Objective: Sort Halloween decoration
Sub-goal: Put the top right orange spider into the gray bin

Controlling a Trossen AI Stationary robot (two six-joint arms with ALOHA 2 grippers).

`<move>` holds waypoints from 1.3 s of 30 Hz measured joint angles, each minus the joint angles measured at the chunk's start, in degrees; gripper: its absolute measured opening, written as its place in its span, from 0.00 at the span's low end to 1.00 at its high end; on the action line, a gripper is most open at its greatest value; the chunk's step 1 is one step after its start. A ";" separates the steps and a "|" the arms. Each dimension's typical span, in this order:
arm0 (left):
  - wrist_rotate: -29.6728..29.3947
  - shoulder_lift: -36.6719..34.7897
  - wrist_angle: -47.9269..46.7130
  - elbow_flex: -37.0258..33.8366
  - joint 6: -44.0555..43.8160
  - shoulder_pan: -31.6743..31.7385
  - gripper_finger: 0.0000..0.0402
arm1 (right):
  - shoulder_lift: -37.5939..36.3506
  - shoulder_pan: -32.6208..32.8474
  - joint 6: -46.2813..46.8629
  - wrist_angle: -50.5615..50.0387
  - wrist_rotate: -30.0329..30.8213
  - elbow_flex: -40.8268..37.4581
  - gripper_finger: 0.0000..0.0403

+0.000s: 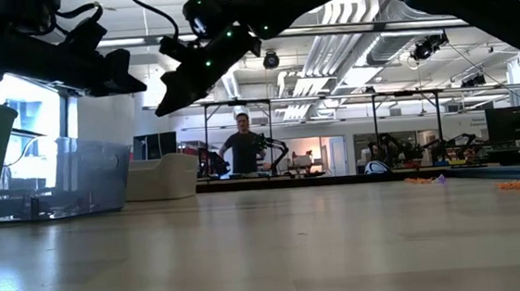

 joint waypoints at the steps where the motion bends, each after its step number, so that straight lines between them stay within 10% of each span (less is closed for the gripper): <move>1: 1.24 0.00 0.57 0.00 0.02 1.06 0.16 | 0.00 -0.24 0.90 0.00 -1.10 0.00 0.42; 13: 16.82 3.50 2.19 0.02 -4.50 12.74 0.16 | 0.02 -0.65 2.18 1.80 -4.56 0.00 0.42; 39: 22.97 16.57 7.64 0.07 -8.97 19.67 0.16 | 0.02 -0.67 1.89 -0.83 -1.70 0.02 0.42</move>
